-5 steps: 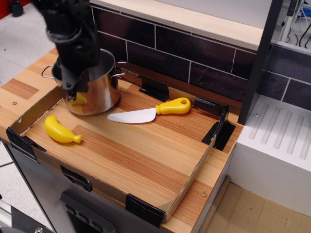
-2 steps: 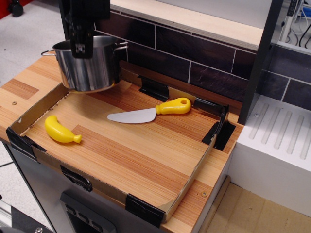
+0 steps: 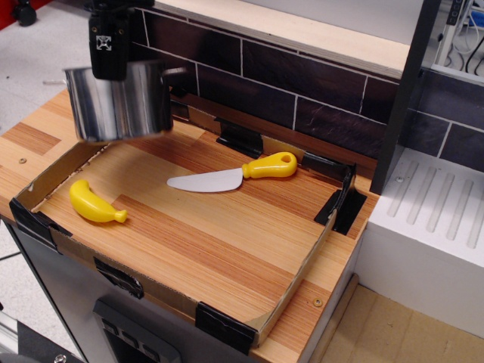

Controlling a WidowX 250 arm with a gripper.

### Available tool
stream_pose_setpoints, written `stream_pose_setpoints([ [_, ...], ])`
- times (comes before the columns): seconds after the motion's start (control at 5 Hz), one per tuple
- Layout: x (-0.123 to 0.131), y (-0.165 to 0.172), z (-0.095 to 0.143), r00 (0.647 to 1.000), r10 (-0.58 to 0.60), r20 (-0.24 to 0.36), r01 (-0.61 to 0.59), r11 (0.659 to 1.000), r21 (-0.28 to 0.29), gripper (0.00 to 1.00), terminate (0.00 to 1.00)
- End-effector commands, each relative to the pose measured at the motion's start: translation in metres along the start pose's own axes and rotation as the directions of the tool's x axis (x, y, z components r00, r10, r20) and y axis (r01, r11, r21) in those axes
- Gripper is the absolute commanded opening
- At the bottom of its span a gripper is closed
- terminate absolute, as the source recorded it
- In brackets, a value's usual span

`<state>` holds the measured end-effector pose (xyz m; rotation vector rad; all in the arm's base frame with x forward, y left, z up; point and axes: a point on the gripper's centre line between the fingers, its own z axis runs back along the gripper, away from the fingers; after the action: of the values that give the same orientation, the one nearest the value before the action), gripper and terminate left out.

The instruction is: Topple metal pot

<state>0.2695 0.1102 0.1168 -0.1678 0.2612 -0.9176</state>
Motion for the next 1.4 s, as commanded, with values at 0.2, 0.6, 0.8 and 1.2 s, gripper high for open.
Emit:
stream_pose_setpoints([
  [0.2,0.018,0.01,0.019,0.996,-0.043,0.073,0.065,0.936,-0.345,0.0,0.0],
  [0.6,0.023,0.027,0.005,0.998,-0.01,0.055,0.029,0.935,-0.353,0.0,0.0],
  [0.8,0.02,0.034,-0.004,0.999,-0.008,0.034,0.017,0.955,-0.297,0.0,0.0],
  [1.2,0.019,0.045,0.006,0.996,-0.029,0.087,0.018,0.991,0.131,1.0,0.0],
])
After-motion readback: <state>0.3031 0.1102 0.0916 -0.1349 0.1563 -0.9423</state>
